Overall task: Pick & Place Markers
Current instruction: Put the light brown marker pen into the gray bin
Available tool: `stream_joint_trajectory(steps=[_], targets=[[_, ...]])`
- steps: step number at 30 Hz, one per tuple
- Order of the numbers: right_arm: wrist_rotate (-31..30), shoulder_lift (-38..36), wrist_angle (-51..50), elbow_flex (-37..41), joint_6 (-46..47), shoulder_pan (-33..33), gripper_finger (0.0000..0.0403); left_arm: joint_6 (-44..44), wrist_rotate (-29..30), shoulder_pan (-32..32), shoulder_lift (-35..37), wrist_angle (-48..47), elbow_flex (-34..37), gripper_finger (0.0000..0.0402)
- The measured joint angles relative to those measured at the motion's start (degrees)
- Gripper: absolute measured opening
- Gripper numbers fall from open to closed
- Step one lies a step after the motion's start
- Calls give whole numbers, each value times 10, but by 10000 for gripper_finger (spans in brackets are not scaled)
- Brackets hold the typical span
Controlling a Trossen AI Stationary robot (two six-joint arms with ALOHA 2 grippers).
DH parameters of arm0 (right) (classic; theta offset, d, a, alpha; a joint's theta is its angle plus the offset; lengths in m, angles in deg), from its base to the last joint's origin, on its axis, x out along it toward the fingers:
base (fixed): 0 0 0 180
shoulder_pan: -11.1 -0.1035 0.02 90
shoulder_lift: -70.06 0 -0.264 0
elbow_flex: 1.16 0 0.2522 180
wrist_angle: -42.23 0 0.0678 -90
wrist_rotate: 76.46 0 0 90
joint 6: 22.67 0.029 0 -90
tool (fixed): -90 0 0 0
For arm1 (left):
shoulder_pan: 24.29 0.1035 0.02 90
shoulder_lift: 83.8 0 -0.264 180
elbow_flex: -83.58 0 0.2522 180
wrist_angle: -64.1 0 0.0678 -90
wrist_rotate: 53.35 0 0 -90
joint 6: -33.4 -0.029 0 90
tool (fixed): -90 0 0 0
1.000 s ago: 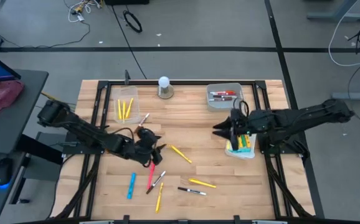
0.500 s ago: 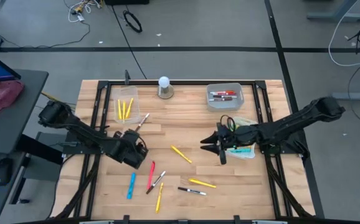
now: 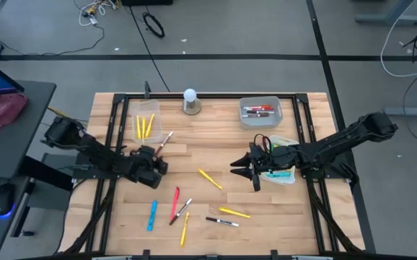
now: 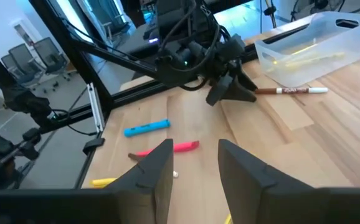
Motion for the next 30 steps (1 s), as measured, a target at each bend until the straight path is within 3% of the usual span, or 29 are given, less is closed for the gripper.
stream_joint_trajectory(steps=[4,13,21,30], targets=[[0,0,1,0,0,1,126,-10,27,8,-2,53,25,218],[0,0,1,0,0,1,126,-41,69,19,-4,57,31,213],[0,0,1,0,0,1,126,-100,70,27,-4,93,31,153],[0,0,0,0,0,1,126,-95,48,26,-24,95,31,91]])
